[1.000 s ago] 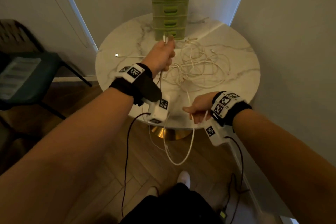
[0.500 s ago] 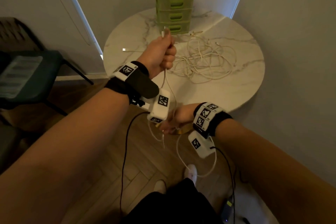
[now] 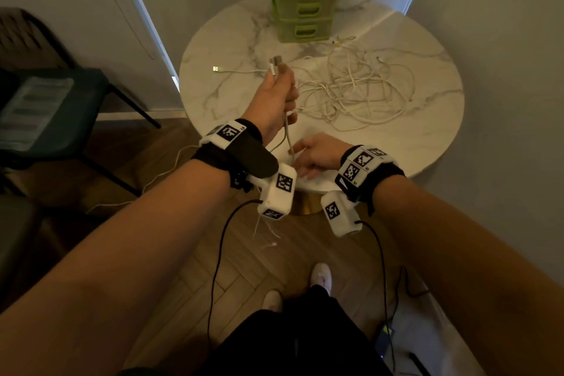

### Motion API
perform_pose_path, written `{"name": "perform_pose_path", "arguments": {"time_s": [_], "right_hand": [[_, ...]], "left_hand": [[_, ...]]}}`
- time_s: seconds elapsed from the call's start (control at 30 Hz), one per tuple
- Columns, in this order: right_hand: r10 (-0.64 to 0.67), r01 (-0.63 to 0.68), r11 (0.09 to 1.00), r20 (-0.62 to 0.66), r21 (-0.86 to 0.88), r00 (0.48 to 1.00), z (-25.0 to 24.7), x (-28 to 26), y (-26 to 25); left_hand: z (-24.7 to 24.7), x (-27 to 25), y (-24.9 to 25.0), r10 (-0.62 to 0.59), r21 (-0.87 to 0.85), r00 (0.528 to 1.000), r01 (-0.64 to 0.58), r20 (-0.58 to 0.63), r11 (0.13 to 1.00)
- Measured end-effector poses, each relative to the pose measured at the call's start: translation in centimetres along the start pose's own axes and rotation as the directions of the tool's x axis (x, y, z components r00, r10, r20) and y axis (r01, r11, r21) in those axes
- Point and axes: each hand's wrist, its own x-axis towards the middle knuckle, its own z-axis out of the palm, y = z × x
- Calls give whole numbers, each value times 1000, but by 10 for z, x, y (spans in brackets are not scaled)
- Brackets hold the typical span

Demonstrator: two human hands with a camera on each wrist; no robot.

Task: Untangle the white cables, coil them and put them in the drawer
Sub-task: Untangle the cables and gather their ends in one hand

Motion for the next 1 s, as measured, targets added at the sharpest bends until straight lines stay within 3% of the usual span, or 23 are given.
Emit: {"name": "perform_pose_path", "arguments": {"time_s": [0.07, 0.13, 0.3, 0.43, 0.57, 0.63, 0.73, 0.83, 0.9, 1.0], "right_hand": [[-2, -2, 1000, -212, -22, 977, -15, 17, 9], [9, -14, 1000, -306, -14, 952, -30, 31, 16], [-15, 13, 1000, -316, -10, 949, -52, 62, 17], [-84, -4, 958, -294, -287, 952, -63, 83, 17], [-83, 43, 988, -279, -146, 957, -65, 85, 19], [-195, 158, 980, -390, -125, 900, -70, 82, 18], [-430, 396, 897, -594, -197, 680, -86, 77, 16], [-560, 520, 805, -655, -285, 507, -100, 75, 11], [-558, 622, 760, -680, -188, 475, -111, 75, 3], [-455, 684, 729, -725, 30, 518, -123, 74, -14]], "left_hand": [[0, 10, 1, -11, -94, 999, 7, -44, 996], [1, 21, -1, -13, -110, 997, 5, -70, 994], [3, 55, -9, -78, 31, 996, 79, -36, 996], [12, 82, -15, -140, 151, 988, 148, -66, 977], [25, 103, -22, -225, 162, 971, 236, -83, 958], [30, 114, -24, -233, 162, 966, 249, -115, 955], [39, 130, -20, -227, 135, 960, 250, -163, 959], [44, 141, -14, -209, 102, 964, 227, -162, 968], [48, 147, -12, -162, 131, 974, 184, -157, 974], [56, 150, -13, -106, 202, 987, 128, -117, 971]]}}
